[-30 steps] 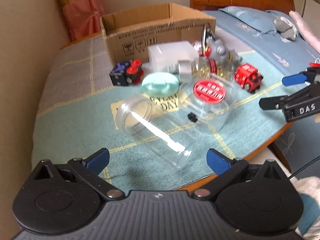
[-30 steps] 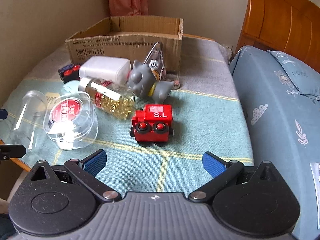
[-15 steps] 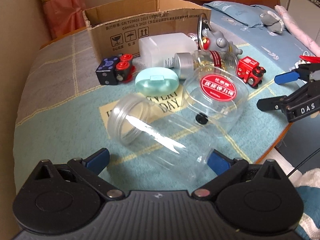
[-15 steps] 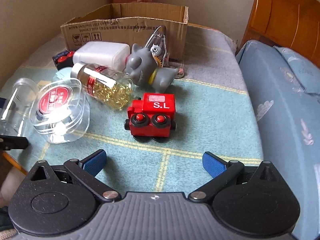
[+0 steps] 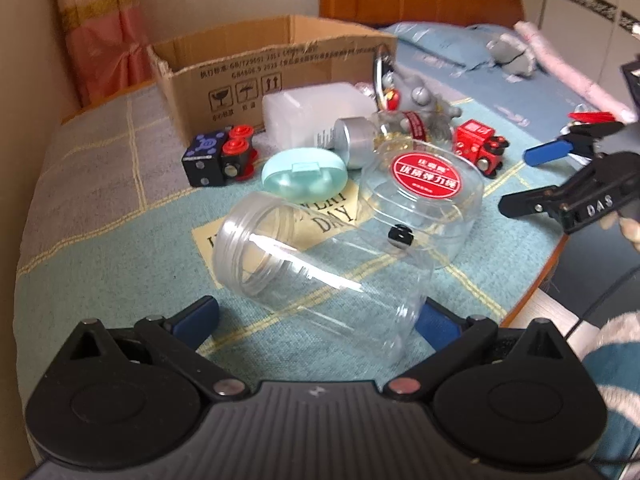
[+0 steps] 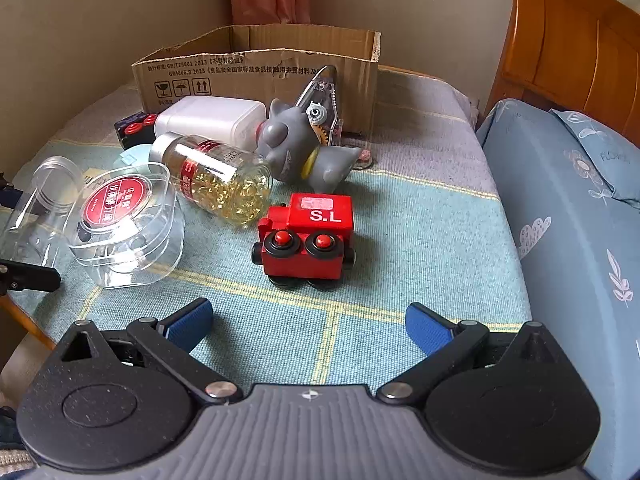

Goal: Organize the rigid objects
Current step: 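Move left tool to the clear plastic jar while right tool reaches the red S.L toy car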

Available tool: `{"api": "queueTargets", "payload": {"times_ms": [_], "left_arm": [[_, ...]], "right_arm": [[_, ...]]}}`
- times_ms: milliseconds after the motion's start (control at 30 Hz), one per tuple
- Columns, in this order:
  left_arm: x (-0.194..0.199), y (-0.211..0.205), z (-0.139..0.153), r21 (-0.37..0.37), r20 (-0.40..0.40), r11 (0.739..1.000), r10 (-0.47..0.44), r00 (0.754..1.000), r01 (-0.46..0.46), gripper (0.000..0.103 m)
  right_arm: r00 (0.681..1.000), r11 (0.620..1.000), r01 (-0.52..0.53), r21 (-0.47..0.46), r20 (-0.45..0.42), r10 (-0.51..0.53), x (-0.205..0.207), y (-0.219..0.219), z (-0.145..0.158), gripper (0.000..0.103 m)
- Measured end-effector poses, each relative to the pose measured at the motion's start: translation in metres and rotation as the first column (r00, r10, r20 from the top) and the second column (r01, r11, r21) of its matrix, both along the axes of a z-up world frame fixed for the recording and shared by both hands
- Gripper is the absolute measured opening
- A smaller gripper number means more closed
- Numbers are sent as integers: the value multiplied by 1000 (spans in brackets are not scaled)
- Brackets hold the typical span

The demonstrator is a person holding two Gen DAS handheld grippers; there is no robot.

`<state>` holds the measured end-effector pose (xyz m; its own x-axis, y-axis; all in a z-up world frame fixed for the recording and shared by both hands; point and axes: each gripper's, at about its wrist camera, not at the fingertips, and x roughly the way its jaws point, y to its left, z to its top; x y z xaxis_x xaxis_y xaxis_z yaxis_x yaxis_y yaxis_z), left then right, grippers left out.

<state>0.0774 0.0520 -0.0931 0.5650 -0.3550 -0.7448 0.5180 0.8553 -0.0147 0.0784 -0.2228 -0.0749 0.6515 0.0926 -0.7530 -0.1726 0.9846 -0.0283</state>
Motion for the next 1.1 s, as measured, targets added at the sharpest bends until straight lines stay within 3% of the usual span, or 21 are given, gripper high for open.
{"api": "queueTargets", "payload": {"times_ms": [133,367,800,1100], "left_arm": [[4,3,1,7,10,999,-48,999,48,103],[5,-7,7,109,80,984,-150,985,141,102],[9,-7,13,82,65,982,-173,983,168,102],[11,-6,14,87,70,984,-159,985,153,102]], "right_arm": [[1000,1000,-18,2,5,17,1,-1,-1,103],[998,998,-55,6,15,55,4,0,-1,103],[994,994,-111,17,25,110,27,3,-4,103],[1000,1000,16,11,27,-17,39,-15,-6,103]]}}
